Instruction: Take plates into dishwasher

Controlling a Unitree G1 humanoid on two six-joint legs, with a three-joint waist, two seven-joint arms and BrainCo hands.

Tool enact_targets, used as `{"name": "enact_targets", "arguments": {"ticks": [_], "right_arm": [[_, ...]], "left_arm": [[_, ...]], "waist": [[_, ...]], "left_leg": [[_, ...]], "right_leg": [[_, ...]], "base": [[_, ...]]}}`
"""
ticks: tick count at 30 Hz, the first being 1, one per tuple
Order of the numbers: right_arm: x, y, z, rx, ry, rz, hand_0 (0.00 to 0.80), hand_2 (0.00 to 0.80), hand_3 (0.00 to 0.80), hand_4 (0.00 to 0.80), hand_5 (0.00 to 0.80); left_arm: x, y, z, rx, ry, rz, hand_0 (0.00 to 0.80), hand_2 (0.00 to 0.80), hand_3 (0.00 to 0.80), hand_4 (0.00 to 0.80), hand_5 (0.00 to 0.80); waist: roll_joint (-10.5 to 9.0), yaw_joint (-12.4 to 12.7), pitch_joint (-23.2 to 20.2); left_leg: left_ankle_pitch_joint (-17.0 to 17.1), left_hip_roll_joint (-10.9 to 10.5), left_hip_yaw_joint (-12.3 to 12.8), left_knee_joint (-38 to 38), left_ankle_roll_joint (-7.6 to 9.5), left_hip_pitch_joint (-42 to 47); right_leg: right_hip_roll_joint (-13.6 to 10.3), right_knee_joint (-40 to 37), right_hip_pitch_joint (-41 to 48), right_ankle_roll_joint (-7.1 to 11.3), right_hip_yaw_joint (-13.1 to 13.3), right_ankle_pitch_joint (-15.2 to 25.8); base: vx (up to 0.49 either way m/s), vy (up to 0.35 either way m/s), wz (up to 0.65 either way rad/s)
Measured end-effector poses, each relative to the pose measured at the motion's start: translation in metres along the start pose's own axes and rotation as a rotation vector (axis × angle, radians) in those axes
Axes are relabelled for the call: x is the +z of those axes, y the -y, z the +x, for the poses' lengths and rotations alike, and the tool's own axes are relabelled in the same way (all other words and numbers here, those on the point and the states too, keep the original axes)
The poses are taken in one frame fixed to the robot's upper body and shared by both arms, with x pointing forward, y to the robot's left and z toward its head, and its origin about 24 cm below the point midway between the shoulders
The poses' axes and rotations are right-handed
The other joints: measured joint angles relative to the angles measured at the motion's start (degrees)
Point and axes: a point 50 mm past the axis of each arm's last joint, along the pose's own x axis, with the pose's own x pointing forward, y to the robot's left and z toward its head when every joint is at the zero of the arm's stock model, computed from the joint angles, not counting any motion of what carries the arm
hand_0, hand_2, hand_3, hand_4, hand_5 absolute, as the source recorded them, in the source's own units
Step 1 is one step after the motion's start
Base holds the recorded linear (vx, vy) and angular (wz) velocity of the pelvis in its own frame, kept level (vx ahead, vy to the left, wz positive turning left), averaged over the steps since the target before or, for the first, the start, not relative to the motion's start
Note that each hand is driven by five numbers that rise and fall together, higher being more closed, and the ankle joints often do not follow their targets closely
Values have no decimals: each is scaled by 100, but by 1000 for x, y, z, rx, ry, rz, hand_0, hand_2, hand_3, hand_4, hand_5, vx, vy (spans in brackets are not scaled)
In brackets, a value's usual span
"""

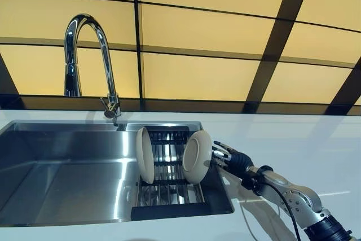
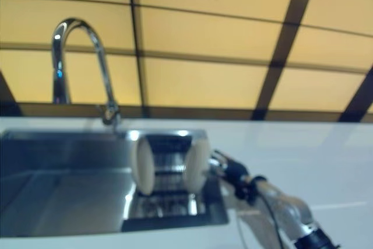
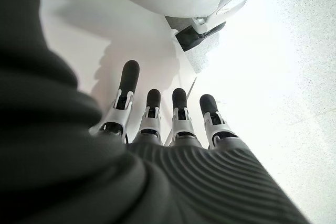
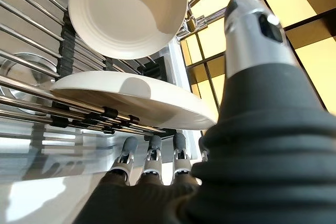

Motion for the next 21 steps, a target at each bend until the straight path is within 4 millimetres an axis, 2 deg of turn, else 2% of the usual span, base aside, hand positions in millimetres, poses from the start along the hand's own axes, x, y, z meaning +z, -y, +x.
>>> {"name": "enact_targets", "arguments": {"ticks": [9,21], "right_arm": [[-9,-1,0,4,-34,3,0,0,0,0,0],[-10,-1,1,-14,-37,3,0,0,0,0,0]], "left_arm": [[0,0,0,0,0,0,0,0,0,0,0],[0,0,0,0,0,1,0,0,0,0,0]], "waist": [[0,0,1],[-4,2,6]], "left_leg": [[-7,0,-2,0,10,1],[-9,-1,-9,-1,13,10]], "right_leg": [[0,-1,3,0,-2,0],[0,-2,15,1,-13,-1]], "base": [[0,0,0],[0,0,0]]}}
